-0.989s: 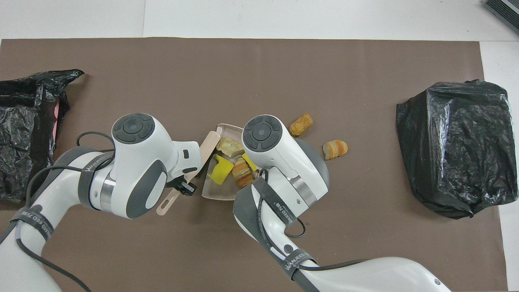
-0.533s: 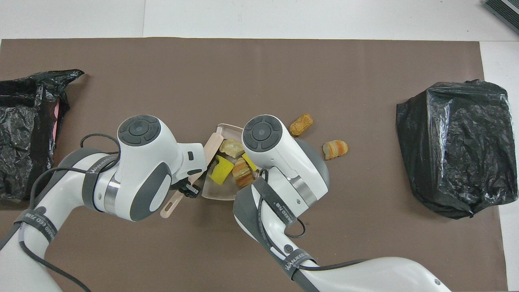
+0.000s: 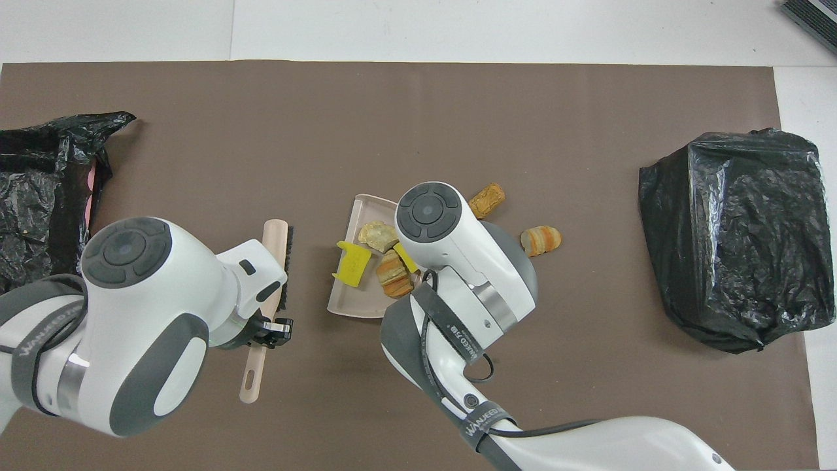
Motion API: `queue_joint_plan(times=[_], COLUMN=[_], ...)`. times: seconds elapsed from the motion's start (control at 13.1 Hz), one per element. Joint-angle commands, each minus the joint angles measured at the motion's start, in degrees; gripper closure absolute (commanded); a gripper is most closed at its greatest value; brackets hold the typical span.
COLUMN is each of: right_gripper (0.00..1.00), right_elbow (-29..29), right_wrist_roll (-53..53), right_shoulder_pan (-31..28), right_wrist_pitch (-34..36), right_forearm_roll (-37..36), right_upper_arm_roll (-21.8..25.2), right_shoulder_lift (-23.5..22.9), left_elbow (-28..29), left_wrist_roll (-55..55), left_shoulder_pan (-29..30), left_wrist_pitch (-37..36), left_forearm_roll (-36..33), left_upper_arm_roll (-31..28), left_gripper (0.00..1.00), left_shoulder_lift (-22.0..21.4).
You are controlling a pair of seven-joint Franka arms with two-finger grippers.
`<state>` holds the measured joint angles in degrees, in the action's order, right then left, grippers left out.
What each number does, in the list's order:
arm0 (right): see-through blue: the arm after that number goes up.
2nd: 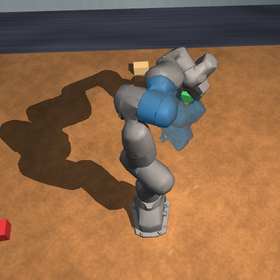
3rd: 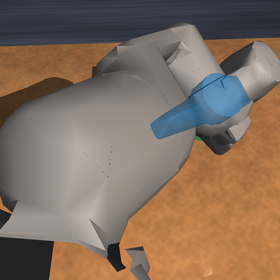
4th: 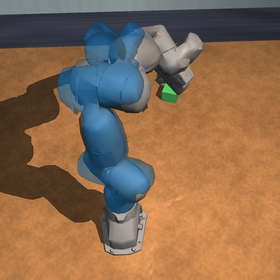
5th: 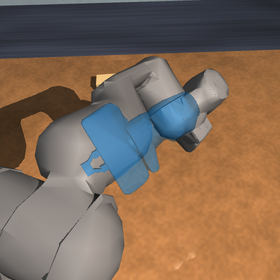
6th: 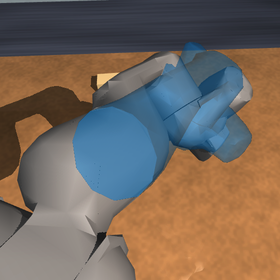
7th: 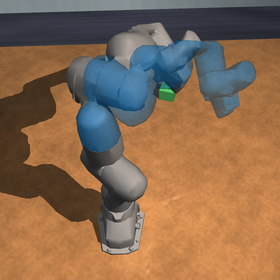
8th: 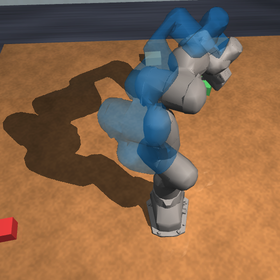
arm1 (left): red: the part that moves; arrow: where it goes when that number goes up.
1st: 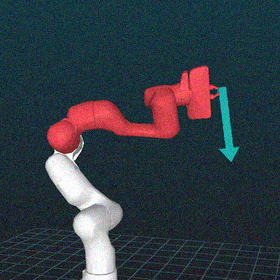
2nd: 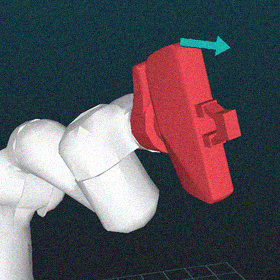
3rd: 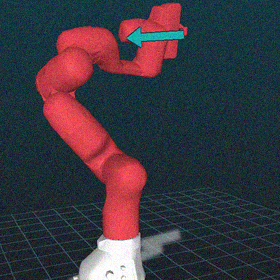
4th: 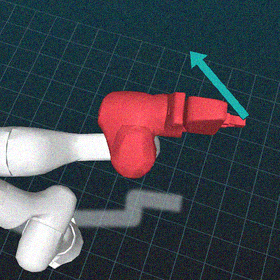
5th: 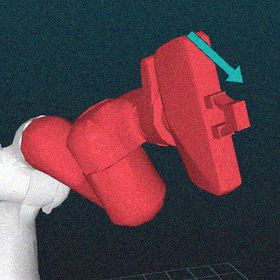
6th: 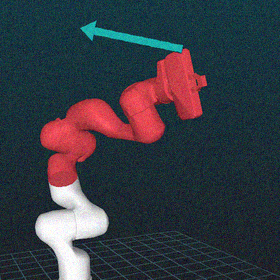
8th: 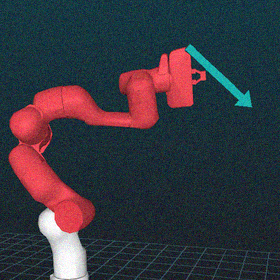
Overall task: Sweep and dump trash in bin
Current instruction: 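Lift the full dustpan with the right gripper toward the black bag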
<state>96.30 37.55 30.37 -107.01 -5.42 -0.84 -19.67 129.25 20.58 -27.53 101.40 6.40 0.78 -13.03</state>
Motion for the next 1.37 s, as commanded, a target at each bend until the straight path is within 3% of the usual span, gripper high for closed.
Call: queue_joint_plan(times=[0.0,0.15,0.38,0.76,1.07,1.29], right_gripper=[1.0,1.0,1.0,1.0,1.0,1.0], right_elbow=[1.6,1.3,1.2,-0.4,-0.4,-0.3], right_wrist_roll=[2.9,7.2,13.7,33.4,46.1,55.7], right_shoulder_pan=[-4.3,-8.8,-17.1,-36.7,-51.0,-59.3], right_wrist_pitch=[1.8,2.3,7.9,18.3,16.6,7.1], right_forearm_roll=[-0.8,-0.3,-0.3,-0.3,-4.9,-11.3], right_upper_arm_roll=[-0.7,-0.7,-0.4,0.1,0.5,0.6], right_shoulder_lift=[5.6,8.7,13.9,19.7,19.5,16.0], left_elbow=[10.9,15.0,18.3,19.3,18.9,18.9], left_wrist_roll=[10.7,14.2,23.2,28.8,30.4,30.5], left_shoulder_pan=[-2.4,-8.0,-17.0,-26.6,-28.6,-30.3], left_wrist_pitch=[5.4,8.1,14.6,22.5,27.5,28.0], left_forearm_roll=[0.3,0.4,0.5,4.1,8.2,8.6], left_upper_arm_roll=[2.6,2.6,2.7,2.7,2.7,2.7], left_gripper=[1.0,1.0,1.0,1.0,1.0,1.0], left_shoulder_lift=[-9.7,-11.9,-11.6,-7.3,-2.5,-1.2])
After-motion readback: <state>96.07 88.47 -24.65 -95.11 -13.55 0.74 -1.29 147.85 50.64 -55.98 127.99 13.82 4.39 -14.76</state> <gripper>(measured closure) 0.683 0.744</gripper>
